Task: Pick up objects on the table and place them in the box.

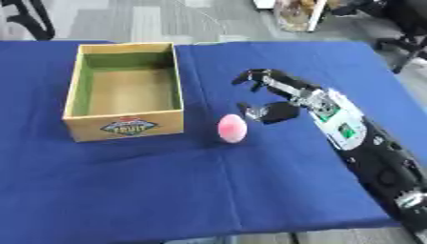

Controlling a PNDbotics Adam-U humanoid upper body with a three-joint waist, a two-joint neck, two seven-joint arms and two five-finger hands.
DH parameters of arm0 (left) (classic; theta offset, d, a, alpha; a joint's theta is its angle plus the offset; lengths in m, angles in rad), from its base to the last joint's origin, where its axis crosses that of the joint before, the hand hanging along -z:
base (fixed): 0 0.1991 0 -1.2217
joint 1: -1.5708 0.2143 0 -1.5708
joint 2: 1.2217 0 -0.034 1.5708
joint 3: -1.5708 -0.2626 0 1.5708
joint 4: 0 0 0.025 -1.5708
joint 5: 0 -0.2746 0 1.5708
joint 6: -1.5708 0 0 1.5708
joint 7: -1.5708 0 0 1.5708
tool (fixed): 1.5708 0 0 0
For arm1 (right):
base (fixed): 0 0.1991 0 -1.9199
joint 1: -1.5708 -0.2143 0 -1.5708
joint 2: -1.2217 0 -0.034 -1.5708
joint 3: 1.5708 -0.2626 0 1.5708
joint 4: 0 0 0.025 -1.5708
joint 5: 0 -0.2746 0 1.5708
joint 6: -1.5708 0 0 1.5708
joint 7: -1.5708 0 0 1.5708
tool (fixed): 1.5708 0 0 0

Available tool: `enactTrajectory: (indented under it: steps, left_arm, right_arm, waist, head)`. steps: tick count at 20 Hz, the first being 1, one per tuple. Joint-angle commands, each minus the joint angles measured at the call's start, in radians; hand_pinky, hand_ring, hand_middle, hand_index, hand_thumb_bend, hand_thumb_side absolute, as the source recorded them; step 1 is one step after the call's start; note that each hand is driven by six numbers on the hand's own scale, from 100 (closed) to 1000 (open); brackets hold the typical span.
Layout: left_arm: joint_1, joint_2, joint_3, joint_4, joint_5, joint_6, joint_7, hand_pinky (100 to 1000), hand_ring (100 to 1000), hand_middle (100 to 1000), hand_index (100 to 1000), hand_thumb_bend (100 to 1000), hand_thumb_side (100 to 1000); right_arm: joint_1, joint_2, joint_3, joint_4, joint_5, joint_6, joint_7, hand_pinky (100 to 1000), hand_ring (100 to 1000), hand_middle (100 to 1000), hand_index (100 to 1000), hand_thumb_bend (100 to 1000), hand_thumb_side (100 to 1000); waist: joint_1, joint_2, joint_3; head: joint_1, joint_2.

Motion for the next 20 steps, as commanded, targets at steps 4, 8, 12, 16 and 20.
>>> enactTrajectory:
  steps: [4,8,12,16,20]
  left_arm:
    - [-0.008,0.009,-0.001,-0.012,0.003,0.000,-0.005,642,729,544,710,362,141]
    - [-0.009,0.009,-0.001,-0.012,0.003,0.000,-0.005,642,730,545,710,361,142]
    - [-0.011,0.008,-0.001,-0.012,0.004,0.000,-0.006,642,730,545,710,361,142]
    - [-0.013,0.008,-0.002,-0.012,0.004,0.000,-0.006,642,730,545,710,360,142]
    - [-0.015,0.008,-0.003,-0.013,0.004,0.000,-0.007,642,730,545,711,359,143]
  right_arm:
    - [-0.021,0.003,0.008,0.035,0.101,-0.030,-0.019,793,972,856,905,200,527]
    - [-0.021,0.013,0.020,0.054,0.150,-0.047,-0.023,805,974,862,907,223,547]
    - [-0.024,0.023,0.027,0.073,0.199,-0.060,-0.032,835,982,869,909,241,560]
    - [-0.030,0.034,0.034,0.091,0.243,-0.072,-0.043,838,980,871,910,254,561]
    - [-0.035,0.044,0.039,0.112,0.280,-0.079,-0.050,815,960,865,906,253,508]
  waist:
    - [0.003,-0.014,-0.002]
    - [0.001,-0.014,-0.001]
    - [0.000,-0.013,0.002]
    - [0.000,-0.011,0.006]
    - [0.000,-0.007,0.010]
  head:
    - [-0.006,0.008]
    - [-0.006,0.007]
    - [-0.007,0.006]
    - [-0.010,0.004]
    - [-0.012,0.002]
